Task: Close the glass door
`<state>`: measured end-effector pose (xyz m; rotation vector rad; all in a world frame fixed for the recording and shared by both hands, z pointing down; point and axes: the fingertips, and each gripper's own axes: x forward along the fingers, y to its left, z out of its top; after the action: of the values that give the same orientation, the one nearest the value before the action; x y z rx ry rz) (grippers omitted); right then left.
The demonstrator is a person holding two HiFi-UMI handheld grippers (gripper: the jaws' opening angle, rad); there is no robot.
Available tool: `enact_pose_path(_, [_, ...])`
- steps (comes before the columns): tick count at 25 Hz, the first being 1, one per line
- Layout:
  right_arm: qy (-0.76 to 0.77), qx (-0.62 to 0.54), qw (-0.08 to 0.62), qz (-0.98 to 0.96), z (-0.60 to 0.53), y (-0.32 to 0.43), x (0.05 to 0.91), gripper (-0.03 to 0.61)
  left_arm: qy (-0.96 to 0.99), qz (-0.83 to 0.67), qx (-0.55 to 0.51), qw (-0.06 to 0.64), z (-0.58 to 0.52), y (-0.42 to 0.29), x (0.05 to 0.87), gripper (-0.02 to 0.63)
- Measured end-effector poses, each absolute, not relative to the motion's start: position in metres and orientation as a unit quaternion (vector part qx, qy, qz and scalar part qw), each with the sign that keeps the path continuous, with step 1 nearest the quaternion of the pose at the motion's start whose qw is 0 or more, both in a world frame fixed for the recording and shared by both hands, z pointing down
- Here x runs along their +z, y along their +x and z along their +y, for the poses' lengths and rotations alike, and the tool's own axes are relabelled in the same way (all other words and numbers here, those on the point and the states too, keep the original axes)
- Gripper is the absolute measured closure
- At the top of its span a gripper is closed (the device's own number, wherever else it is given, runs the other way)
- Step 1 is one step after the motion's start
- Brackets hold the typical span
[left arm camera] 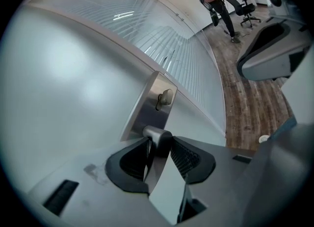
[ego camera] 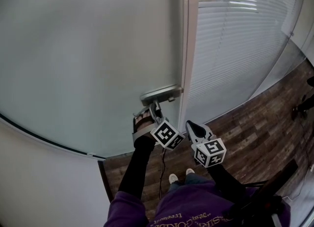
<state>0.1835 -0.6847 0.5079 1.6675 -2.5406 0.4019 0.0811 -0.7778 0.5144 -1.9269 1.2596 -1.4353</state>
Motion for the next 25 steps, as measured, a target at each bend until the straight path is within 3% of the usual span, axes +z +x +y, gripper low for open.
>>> enact_pose_path(25, [0.53, 0.132, 0.036, -0.837, -0.703, 0.209, 0.503, 0.588, -0.687, 0.468, -0.521, 0.196, -0.794, 0.078, 0.514, 0.486])
